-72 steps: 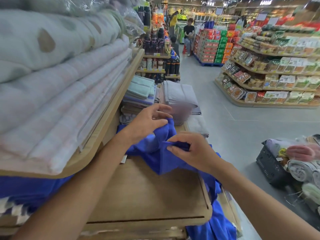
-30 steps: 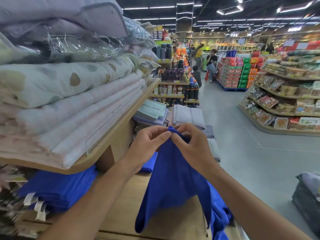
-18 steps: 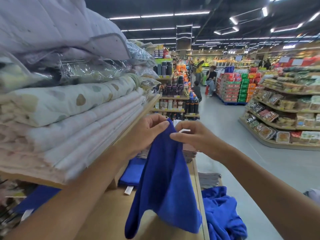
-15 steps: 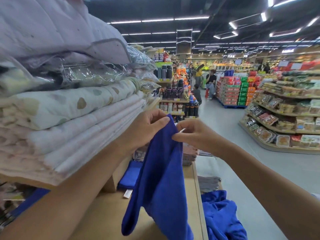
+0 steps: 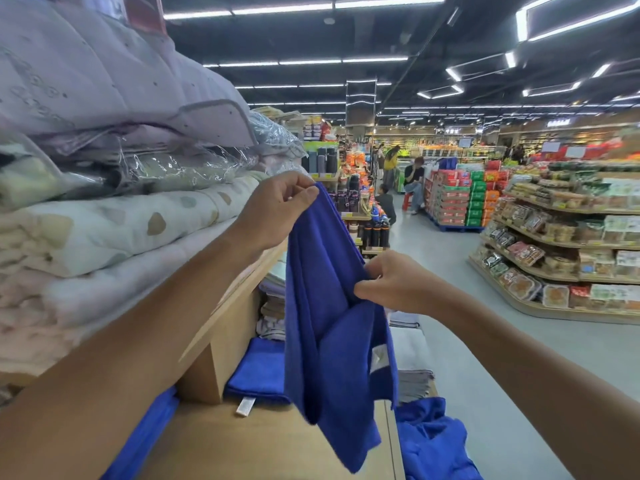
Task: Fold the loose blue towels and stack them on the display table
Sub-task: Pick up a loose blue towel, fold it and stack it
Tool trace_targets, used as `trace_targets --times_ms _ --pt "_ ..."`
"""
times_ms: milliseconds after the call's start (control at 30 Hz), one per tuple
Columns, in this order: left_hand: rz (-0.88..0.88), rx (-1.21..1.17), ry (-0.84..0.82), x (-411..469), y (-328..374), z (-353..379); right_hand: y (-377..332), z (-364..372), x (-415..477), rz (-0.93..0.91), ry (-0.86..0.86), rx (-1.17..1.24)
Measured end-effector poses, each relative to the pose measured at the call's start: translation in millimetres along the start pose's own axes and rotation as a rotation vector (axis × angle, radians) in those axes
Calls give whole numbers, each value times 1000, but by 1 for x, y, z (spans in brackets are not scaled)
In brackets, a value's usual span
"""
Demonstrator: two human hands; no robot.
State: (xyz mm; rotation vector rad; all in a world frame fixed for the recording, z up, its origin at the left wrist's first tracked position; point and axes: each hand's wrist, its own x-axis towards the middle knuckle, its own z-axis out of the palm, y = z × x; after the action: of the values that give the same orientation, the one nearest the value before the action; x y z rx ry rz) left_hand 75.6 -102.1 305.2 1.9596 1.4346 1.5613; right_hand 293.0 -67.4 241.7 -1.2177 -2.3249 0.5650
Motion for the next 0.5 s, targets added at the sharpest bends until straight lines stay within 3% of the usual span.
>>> trace_targets --times_ms 333,500 --pt "-30 -109 129 24 -6 -22 47 -26 -23 178 20 100" --pt "-76 -157 175 23 -20 -26 70 -41 -34 142 65 126"
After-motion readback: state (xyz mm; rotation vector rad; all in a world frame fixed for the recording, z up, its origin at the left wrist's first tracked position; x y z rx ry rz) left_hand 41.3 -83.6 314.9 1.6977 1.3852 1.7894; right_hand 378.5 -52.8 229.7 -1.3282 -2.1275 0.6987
